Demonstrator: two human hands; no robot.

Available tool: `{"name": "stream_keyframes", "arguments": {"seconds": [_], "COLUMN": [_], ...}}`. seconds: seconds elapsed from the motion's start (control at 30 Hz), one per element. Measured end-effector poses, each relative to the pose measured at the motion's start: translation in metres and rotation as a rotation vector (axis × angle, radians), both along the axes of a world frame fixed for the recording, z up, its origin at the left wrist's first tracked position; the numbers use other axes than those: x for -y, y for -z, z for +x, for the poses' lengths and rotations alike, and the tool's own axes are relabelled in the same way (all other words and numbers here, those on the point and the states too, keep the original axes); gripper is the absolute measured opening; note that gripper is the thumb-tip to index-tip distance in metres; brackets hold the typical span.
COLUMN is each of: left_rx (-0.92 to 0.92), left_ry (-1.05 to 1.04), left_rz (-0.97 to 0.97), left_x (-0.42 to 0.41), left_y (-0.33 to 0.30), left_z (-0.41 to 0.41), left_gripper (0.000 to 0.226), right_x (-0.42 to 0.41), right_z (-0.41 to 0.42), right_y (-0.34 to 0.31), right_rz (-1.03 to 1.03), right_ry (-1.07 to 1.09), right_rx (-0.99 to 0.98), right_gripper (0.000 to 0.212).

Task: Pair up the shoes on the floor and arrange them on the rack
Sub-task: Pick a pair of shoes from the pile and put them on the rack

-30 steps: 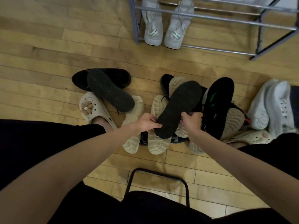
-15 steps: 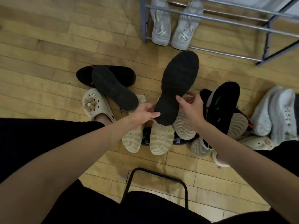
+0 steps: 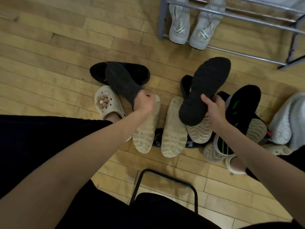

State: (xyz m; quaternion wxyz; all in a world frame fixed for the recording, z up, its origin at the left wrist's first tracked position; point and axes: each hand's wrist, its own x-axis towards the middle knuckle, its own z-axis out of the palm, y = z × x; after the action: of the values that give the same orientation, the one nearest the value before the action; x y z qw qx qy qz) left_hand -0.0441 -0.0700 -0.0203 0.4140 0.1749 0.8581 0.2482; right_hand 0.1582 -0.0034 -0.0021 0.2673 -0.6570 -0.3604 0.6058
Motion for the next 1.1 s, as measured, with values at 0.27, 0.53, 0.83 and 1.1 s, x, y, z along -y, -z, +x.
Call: {"name": "stream_keyframes", "arguments": {"seconds": [0.27,0.53,0.83,1.1], "left_rx": [0.208,0.286,0.111,0.104], "left_ry": [-0.289,-0.352,-0.072,0.103], "left_rz": [-0.225,-0.089,0.068,0.079], "left_x": [-0.003,-0.002,-0.025,-0.04], "left_y": [0.028,0.031,0.019,0.017], "left_z": [-0.04,-0.041,-0.02,-0.014], "left_gripper": [0.127,0.105,0.087,0.086], "right_x": [-0.005,0.0,-0.004,-0.005], "right_z": [0.023,0.02,0.022,0.033], "right_y": [0.003,0.008,0.004,0.004], "right_rz": [0.072,0.029,0.08,0.179], "right_ry": [-0.011,0.078,0.075,0.042], "right_rx": [0.103,0.1,0.149,0.196], "right_gripper": [0.037,0.036,0.033,0.021]}}
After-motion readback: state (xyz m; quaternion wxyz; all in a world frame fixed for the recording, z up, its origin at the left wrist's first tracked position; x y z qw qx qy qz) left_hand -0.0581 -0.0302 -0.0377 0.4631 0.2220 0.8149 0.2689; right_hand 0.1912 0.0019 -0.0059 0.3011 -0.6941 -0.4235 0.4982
